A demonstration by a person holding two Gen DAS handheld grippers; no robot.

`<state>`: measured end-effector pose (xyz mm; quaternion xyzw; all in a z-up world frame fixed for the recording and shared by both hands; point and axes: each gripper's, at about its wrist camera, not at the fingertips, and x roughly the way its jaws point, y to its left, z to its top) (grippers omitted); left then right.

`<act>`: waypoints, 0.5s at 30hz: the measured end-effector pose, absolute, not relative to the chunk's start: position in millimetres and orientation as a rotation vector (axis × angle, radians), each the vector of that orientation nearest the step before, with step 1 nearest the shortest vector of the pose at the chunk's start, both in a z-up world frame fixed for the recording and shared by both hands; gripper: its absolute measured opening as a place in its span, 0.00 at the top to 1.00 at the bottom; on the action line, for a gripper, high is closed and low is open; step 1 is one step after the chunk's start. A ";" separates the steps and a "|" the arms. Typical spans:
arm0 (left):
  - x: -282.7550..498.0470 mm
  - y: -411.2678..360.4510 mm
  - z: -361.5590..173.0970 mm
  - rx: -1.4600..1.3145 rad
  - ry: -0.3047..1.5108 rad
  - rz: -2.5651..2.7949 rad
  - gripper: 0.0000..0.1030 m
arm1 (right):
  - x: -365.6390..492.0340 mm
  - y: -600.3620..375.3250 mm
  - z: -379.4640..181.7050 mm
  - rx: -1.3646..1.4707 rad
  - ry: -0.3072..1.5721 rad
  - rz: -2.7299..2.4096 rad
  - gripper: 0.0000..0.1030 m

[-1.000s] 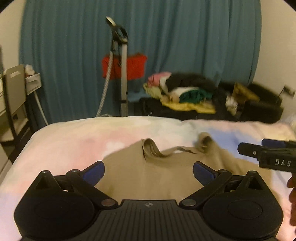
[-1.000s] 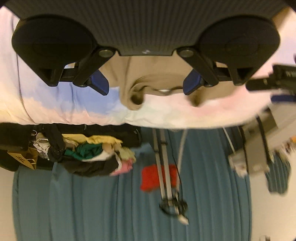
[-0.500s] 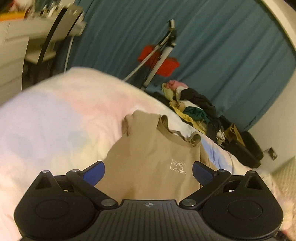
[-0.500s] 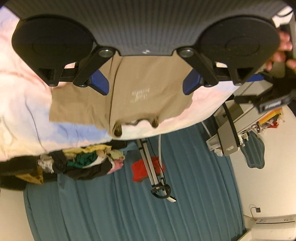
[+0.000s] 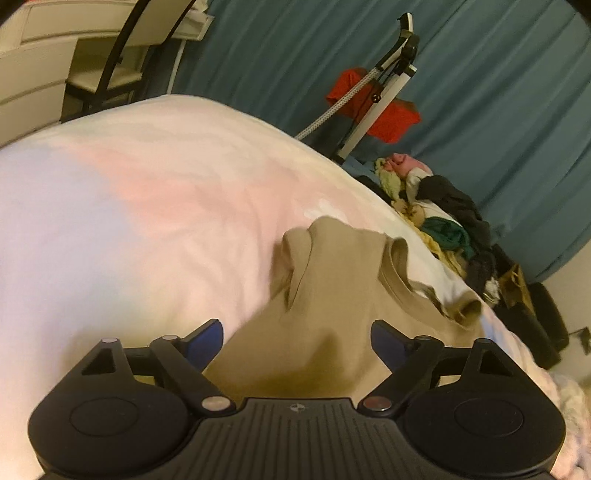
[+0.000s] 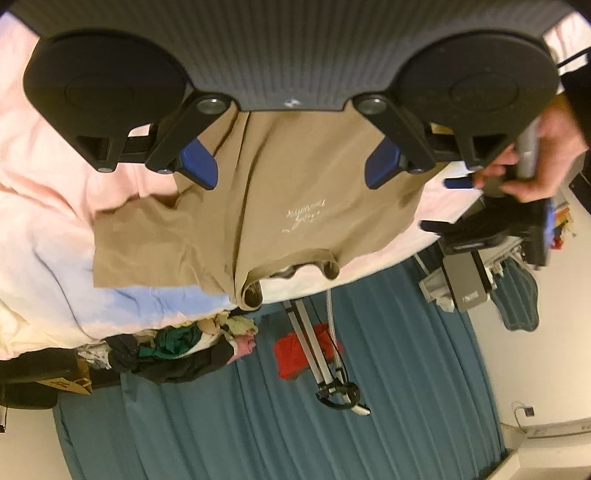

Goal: Fold clothes

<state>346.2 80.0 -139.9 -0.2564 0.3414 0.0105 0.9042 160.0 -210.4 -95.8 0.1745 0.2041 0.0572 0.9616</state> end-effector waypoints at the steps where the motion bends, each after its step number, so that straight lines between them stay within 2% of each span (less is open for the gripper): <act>1: 357.4 75.1 -143.3 -0.510 0.697 0.033 0.19 | 164.3 -212.9 -100.7 0.358 0.407 0.111 0.14; 4: 385.5 59.0 -152.5 -0.437 0.691 0.078 0.28 | 179.0 -217.9 -115.8 0.359 0.424 0.118 0.14; 7: 402.2 46.0 -160.8 -0.381 0.706 0.111 0.51 | 193.0 -220.1 -126.7 0.346 0.450 0.124 0.14; 9: 407.0 34.2 -161.2 -0.322 0.711 0.116 0.84 | 201.2 -221.6 -132.8 0.340 0.464 0.125 0.14; 11: 405.1 13.5 -154.3 -0.194 0.688 0.129 0.92 | 205.0 -224.9 -135.0 0.356 0.469 0.126 0.14; 15: 376.4 -60.4 -139.4 0.242 0.528 0.064 0.94 | 204.5 -235.1 -134.1 0.401 0.466 0.116 0.14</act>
